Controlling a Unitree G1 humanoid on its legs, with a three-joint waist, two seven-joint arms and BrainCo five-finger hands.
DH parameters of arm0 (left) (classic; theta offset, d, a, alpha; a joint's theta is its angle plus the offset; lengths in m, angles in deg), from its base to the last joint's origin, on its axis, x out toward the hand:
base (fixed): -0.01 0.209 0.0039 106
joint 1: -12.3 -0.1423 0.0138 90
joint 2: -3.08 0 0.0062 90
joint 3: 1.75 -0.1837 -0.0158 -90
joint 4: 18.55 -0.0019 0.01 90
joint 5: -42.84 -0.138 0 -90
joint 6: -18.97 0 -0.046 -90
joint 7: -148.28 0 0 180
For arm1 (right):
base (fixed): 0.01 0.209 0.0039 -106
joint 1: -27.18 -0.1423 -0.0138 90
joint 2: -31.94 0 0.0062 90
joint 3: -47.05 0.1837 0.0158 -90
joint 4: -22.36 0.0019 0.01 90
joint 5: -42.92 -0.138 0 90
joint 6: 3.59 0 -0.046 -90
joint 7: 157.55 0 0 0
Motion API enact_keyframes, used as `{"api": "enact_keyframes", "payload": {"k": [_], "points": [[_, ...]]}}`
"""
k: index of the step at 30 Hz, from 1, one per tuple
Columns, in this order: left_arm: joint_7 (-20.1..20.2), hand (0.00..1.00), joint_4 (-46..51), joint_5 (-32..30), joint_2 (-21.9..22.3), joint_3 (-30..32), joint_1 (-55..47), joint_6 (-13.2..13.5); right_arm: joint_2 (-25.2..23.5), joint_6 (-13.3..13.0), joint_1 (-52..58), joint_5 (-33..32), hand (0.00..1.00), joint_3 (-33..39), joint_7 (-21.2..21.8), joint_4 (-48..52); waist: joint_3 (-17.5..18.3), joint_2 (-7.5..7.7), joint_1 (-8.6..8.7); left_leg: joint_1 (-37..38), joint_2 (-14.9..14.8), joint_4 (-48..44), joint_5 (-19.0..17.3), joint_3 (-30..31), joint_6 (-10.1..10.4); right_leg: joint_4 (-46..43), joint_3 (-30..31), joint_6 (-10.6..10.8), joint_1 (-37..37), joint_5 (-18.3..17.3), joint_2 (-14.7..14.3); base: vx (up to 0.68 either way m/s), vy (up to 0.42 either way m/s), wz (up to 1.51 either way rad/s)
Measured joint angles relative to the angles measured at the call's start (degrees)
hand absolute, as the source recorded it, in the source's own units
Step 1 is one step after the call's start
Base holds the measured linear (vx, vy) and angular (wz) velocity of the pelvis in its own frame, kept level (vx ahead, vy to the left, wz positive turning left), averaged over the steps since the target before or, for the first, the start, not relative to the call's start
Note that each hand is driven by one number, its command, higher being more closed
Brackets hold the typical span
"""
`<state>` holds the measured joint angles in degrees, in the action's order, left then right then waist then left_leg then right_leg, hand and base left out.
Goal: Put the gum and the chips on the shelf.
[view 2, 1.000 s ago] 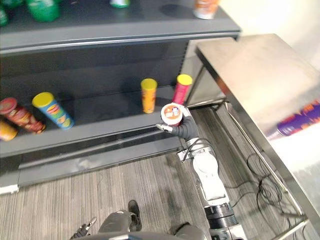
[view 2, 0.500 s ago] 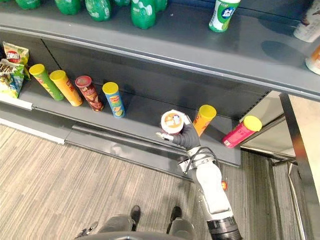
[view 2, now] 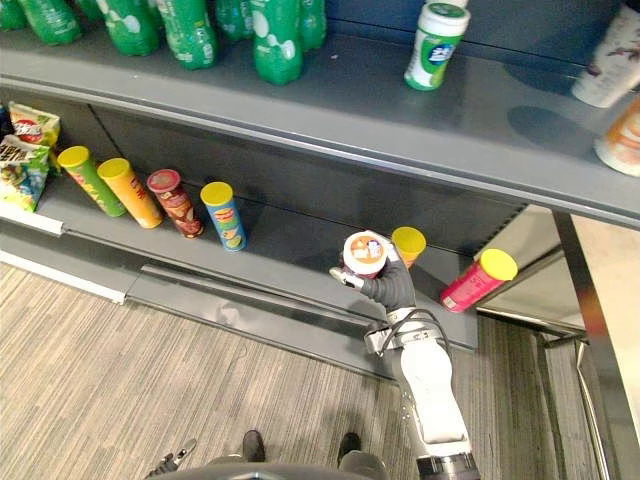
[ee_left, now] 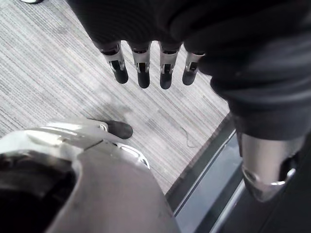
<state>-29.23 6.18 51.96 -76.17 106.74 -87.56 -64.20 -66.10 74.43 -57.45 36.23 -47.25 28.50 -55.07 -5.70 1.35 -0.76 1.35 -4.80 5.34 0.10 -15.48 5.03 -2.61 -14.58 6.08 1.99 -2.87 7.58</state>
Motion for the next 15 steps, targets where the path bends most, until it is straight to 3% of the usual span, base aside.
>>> {"api": "enact_keyframes", "payload": {"k": [15], "points": [[0.0, 0.00, -0.9, -3.8, -0.2, -0.3, 0.5, -0.8, 1.2, 2.0, -1.5, -3.5, 1.00, 3.7, 0.5, 3.7, 1.3, -0.06, 0.84, 1.1, -0.2, 0.4, 0.8, -3.9, -1.2, 2.9, 4.9, -0.8, 0.3, 4.2, -1.1, -0.07, -0.008, -0.16]]}}
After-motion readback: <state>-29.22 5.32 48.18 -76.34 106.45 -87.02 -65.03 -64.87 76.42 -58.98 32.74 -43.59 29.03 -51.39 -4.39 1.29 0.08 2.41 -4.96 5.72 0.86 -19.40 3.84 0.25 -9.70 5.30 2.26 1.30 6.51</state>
